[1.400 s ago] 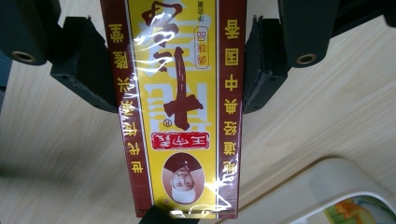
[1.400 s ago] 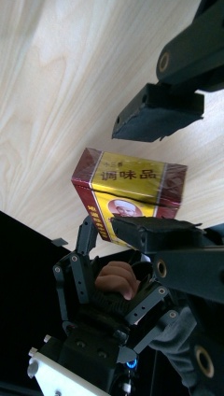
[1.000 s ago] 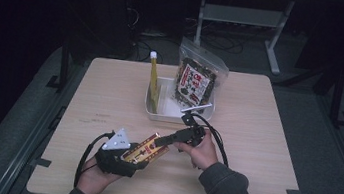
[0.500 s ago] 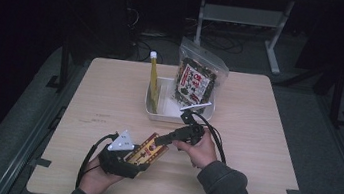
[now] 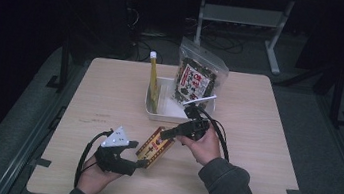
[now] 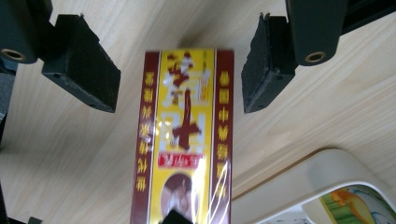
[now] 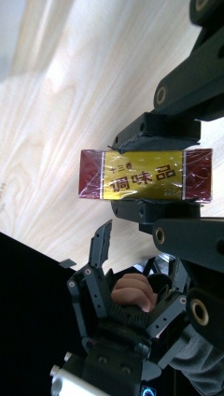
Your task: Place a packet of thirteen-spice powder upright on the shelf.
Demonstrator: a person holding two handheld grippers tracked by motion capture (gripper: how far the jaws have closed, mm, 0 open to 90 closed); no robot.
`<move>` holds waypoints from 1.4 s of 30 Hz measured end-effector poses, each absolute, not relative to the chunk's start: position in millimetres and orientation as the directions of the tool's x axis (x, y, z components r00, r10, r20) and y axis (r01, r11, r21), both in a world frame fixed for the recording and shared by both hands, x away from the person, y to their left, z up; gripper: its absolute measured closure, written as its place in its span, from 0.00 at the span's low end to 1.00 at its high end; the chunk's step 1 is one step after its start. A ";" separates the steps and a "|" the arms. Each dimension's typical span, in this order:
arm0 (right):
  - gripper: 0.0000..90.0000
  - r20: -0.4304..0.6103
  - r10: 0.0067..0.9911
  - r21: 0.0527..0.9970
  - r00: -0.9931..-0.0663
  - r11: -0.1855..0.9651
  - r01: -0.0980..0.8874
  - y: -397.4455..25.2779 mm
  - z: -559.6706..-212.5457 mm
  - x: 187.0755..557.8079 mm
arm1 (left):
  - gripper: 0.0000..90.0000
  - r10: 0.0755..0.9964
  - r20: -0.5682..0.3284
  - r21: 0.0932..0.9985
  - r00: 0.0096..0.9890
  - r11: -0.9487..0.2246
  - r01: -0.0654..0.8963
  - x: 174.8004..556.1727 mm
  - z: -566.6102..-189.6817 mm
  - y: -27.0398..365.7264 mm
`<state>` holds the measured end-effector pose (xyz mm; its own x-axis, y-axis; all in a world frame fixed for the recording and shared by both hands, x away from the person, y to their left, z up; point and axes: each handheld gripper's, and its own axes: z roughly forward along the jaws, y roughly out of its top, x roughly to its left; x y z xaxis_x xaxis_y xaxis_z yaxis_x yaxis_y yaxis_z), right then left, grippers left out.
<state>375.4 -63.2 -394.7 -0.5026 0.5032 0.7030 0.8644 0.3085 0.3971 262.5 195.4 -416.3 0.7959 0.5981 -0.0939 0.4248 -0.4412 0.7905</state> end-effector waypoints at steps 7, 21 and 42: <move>0.75 0.673 0.537 0.416 -0.509 0.294 0.860 -72.6 -382.1 379.4 | 0.30 0.609 -0.095 0.788 0.788 -0.437 0.433 264.4 -417.2 198.7; 0.76 0.637 0.580 0.450 -0.508 0.255 0.856 -85.7 -355.4 387.1 | 0.28 0.644 -0.108 0.784 0.757 -0.414 0.464 271.0 -419.9 213.1; 0.75 0.631 0.593 0.481 -0.499 0.206 0.852 -97.9 -326.6 394.8 | 0.26 0.678 -0.119 0.777 0.726 -0.391 0.493 275.4 -424.4 226.0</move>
<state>394.8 -97.9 -326.6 -0.4994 0.5934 0.6313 0.8524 0.2059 0.4807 275.4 226.0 -424.4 0.7258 0.6776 -0.1190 0.4928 -0.3914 0.7772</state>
